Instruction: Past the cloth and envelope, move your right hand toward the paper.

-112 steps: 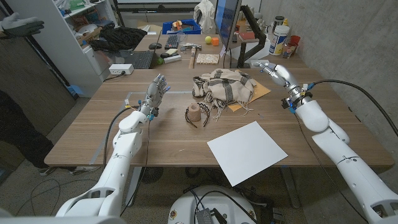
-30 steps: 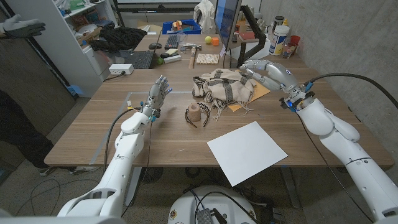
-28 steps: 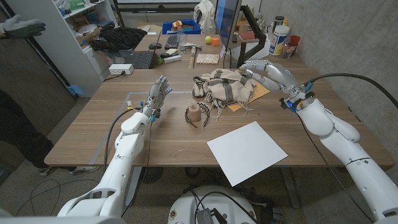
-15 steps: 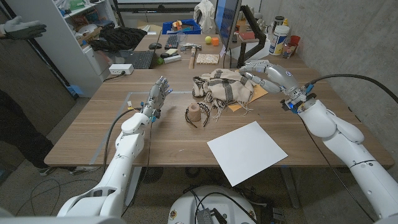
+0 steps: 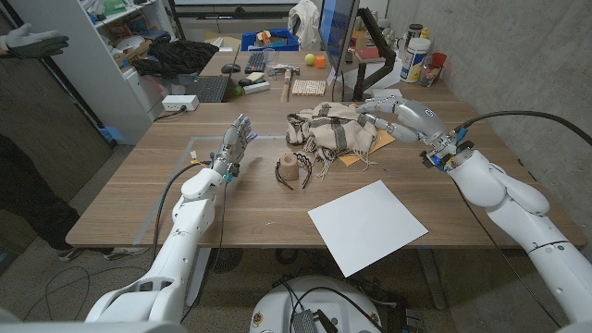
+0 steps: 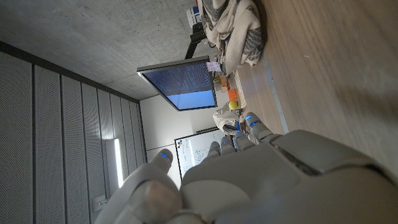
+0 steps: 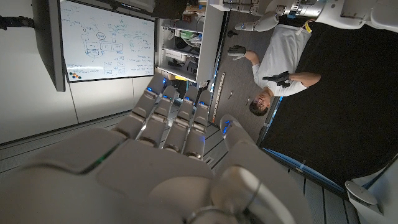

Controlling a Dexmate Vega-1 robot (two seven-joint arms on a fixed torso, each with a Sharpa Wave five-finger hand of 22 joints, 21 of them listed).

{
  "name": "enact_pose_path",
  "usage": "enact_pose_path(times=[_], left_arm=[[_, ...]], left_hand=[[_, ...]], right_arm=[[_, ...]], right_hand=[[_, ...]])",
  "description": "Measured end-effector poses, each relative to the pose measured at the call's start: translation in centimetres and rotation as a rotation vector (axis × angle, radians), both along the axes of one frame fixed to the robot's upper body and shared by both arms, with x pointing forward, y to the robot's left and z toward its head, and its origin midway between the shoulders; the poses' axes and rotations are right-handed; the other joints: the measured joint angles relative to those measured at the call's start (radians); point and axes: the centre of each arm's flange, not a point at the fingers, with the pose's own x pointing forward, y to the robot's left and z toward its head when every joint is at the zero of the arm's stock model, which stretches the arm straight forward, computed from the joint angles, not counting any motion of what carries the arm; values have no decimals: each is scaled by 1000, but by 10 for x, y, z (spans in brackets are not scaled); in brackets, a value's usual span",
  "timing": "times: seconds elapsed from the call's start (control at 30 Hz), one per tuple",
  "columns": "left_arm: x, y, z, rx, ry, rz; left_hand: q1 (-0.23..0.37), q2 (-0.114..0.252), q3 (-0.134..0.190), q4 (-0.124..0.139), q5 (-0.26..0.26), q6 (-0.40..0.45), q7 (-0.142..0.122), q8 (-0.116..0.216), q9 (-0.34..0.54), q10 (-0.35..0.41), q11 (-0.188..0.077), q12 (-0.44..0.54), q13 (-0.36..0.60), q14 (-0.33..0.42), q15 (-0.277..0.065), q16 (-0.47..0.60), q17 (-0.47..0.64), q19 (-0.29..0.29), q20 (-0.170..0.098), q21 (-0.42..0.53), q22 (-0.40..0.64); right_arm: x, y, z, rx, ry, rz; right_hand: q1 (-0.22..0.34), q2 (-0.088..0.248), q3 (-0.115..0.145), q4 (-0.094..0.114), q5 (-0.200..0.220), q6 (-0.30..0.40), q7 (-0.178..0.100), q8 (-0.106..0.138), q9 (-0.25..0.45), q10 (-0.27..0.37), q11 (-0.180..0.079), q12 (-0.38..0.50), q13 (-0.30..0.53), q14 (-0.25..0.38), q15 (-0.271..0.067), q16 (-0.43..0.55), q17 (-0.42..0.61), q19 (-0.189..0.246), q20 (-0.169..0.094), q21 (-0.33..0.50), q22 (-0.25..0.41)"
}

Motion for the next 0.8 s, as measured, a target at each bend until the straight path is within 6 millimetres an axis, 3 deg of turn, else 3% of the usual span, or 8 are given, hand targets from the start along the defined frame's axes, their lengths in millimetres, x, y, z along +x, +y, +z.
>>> enact_pose_path(times=[0.8], left_arm=[[-2,-1,-2,5,-1,0]], left_hand=[[0,0,-1,1,4,0,0,0,0,0,0,0,0,0,0,0,0,0,0,0,0]], right_arm=[[-13,-2,-11,-117,22,-42]], right_hand=[[0,0,8,-8,0,-13,-13,-7,0,-8,-8,-12,0,0,0,-4,0,9,2,-15,0]])
